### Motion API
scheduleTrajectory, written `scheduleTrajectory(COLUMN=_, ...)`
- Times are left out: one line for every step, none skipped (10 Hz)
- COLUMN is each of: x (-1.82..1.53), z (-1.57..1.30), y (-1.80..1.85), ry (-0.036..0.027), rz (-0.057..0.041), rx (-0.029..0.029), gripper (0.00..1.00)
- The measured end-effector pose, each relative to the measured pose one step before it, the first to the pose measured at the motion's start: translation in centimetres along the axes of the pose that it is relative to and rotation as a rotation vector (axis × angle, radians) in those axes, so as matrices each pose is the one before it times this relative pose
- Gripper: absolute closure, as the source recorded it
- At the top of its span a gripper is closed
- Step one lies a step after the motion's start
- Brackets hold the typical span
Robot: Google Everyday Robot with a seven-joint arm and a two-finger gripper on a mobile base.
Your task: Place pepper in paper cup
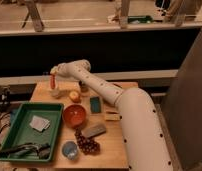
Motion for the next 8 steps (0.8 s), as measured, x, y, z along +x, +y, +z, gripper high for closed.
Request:
scheduleTrajectory(x=0.292, z=0.234, y=0.172, ry=0.00293, rz=-0.01024, rx=0.00174, gripper=0.93)
scheduleTrajectory(x=0.043, z=0.519, y=0.057, ry=-0.00306, rz=-0.00818, rx=0.00585, gripper=0.99)
scheduleTrajectory(x=0.063, z=0.433, y=-0.076, ry=-0.00282, rz=-0.00740, rx=0.00687, gripper=1.00)
scheduleTrajectory(x=0.003, z=0.483, y=0.082, ry=-0.00383, rz=-0.00669, rx=0.00583, gripper=1.00)
scheduleTrajectory(x=-0.011, z=0.487, y=-0.044, ry=-0.00451, rz=-0.00655, rx=0.00972, gripper=1.00)
scheduleTrajectory(x=0.008, z=0.302, y=-0.137, ry=-0.00352, rz=-0.00828, rx=0.01002, gripper=1.00)
scheduleTrajectory(x=-0.010, z=0.153, y=-0.086, ry=-0.00237, rz=-0.00688, rx=0.00785, gripper=1.00)
scheduleTrajectory(x=-0.037, z=0.143, y=-0.143, ry=-0.00291, rz=-0.01142, rx=0.01200, gripper=1.00)
